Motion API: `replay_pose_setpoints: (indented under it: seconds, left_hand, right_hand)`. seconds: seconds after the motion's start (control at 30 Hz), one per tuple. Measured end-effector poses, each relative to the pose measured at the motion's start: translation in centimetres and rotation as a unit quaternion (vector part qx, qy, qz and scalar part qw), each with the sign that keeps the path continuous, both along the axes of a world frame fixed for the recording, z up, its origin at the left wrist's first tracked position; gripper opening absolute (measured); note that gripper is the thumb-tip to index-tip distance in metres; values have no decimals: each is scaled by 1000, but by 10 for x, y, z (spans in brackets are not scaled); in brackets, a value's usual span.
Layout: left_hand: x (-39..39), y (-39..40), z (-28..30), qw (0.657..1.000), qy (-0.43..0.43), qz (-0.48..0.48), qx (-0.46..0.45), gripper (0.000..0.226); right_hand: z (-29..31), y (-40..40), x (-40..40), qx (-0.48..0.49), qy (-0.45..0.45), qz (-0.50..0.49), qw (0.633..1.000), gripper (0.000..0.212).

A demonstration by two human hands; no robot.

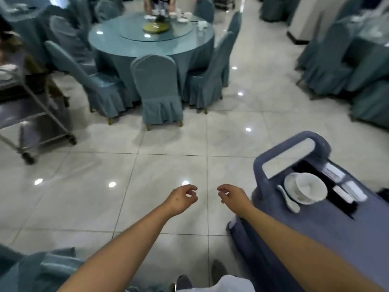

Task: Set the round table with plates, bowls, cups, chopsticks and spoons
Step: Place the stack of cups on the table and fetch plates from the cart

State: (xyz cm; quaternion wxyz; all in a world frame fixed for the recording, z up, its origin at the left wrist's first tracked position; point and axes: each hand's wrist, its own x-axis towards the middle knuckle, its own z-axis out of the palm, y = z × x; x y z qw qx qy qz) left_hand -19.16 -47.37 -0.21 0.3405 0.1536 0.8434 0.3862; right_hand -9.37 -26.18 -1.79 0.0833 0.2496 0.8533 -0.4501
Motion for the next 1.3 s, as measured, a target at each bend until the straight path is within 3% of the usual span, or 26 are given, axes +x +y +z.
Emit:
replay_pose_setpoints:
  seconds: [0.23,0.53,0.77,1.03,1.13,1.23,1.3]
  left_hand:
    - [8,60,-6,994,-2,-112,12,30]
    - [46,159,2,977,7,-214,7,32]
    - [66,237,9,974,-3,-226,28,34]
    - [91,322,1,984,-22,-173,17,28]
    - [98,345,-5,987,-15,-159,-2,22]
    - [103,368,-9,986,-10,-161,-29,35]
    - [106,384,-13,987,-19,-152,-42,42]
  right_hand:
    - [7,33,54,3,10,-137,991,23]
    - [12,105,132,36,-1,-221,975,21]
    - [18,177,162,0,18,-301,953,16]
    - [-2,260,181,17,13,-373,928,8]
    - [-12,280,181,-4,0,-399,917,25]
    - [-24,296,176,-56,-38,-395,916,51]
    - [-30,303,173,-70,-56,-388,917,56]
